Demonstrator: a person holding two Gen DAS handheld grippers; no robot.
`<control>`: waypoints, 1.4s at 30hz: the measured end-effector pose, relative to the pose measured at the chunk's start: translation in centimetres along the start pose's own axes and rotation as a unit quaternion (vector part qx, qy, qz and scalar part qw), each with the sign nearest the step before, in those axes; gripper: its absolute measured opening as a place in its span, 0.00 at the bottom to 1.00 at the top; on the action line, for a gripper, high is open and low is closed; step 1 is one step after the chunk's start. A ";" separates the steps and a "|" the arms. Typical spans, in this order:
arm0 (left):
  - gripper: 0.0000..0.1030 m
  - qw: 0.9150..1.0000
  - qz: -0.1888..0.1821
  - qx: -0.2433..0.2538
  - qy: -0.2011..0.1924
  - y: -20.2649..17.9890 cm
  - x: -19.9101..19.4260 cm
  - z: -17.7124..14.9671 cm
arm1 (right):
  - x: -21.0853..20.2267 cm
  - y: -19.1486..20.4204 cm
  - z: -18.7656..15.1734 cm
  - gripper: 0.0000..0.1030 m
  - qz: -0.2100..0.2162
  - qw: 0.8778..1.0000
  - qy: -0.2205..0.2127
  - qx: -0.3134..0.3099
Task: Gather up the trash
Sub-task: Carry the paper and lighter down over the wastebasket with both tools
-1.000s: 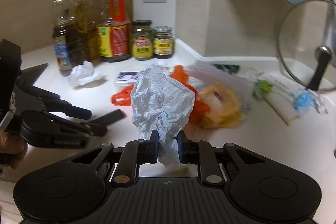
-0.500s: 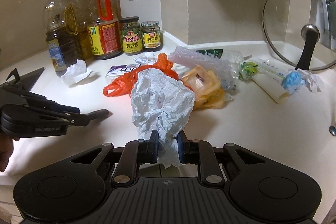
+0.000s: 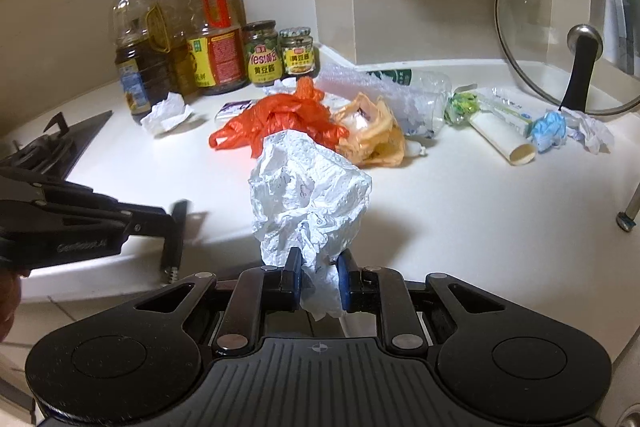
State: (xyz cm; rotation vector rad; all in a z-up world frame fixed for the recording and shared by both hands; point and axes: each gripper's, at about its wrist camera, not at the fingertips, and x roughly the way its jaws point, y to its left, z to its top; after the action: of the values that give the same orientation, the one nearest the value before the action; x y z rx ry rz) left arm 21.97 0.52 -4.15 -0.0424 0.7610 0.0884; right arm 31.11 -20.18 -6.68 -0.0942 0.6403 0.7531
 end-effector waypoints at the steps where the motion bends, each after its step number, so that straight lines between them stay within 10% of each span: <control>1: 0.04 1.000 0.007 0.000 -0.002 0.0 0.1 0.0 | -0.1 -0.2 -0.2 0.18 0.002 1.000 0.000 -0.002; 20: 0.04 0.999 0.001 -0.041 0.004 0.7 -1.6 -2.5 | -0.7 1.2 -2.0 0.18 0.052 0.999 0.012 -0.010; 42: 0.06 0.992 -0.016 -0.050 0.112 -0.1 2.8 -9.9 | 7.2 2.1 -10.4 0.18 0.064 0.980 0.188 -0.021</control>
State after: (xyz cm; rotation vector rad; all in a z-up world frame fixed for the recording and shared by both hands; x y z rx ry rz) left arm 17.21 -0.12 -13.30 -0.1617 0.9799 0.0926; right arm 28.40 -17.45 -18.87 -0.2393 0.9982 0.8826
